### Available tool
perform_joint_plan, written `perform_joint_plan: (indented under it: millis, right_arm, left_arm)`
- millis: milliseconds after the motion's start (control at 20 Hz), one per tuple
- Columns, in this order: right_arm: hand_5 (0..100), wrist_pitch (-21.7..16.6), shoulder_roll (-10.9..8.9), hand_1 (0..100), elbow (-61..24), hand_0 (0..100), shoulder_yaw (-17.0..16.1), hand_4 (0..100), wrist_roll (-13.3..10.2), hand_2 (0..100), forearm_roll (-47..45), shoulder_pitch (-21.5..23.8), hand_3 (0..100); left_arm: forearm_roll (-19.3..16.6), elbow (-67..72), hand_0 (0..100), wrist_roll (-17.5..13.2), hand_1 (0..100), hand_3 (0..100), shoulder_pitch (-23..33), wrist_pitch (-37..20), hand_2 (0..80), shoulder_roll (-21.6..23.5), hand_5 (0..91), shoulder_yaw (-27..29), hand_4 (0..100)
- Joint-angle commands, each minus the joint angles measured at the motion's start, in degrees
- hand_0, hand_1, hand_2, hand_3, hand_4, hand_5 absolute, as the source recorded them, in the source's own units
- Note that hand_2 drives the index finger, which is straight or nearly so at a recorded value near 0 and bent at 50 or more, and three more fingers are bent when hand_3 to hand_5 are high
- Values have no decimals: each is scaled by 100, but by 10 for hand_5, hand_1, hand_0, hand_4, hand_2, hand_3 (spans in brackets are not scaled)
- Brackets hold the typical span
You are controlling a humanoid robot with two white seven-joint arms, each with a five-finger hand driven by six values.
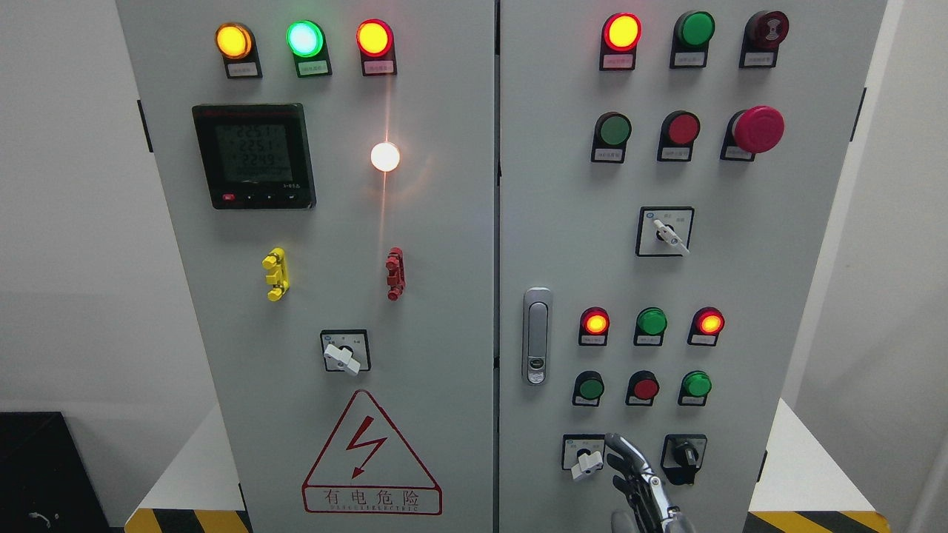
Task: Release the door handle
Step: 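Raise the right hand toward the silver latch handle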
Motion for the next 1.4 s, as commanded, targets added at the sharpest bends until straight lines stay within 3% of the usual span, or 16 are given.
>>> perform_joint_plan:
  millis: [0, 351, 701, 952, 1152, 1352]
  right_arm:
    - [619, -55, 7, 245, 0, 488, -5, 581, -15, 0, 807, -192, 472]
    - [713, -46, 7, 246, 17, 516, 12, 674, -217, 0, 983, -430, 591]
    - [798, -46, 7, 252, 70, 544, 30, 750, -226, 0, 1880, -544, 700]
    - [806, -28, 16, 255, 123, 547, 65, 764, -235, 0, 2661, -632, 740]
    - [890, -46, 16, 252, 281, 545, 135, 827, -437, 0, 3347, -807, 793]
    - [947, -37, 25, 248, 413, 539, 153, 873, -472, 0, 3769, -957, 830]
  left_arm:
    - [-3, 1, 120, -5, 556, 0, 106, 2, 0, 0, 0, 0, 0]
    - [-3, 1, 120, -5, 556, 0, 106, 2, 0, 0, 0, 0, 0]
    - [-3, 1, 120, -5, 556, 0, 106, 2, 0, 0, 0, 0, 0]
    - [-3, 1, 120, -5, 556, 0, 106, 2, 0, 0, 0, 0, 0]
    - [-3, 1, 120, -5, 556, 0, 106, 2, 0, 0, 0, 0, 0]
    - [-3, 1, 120, -5, 556, 0, 106, 2, 0, 0, 0, 0, 0]
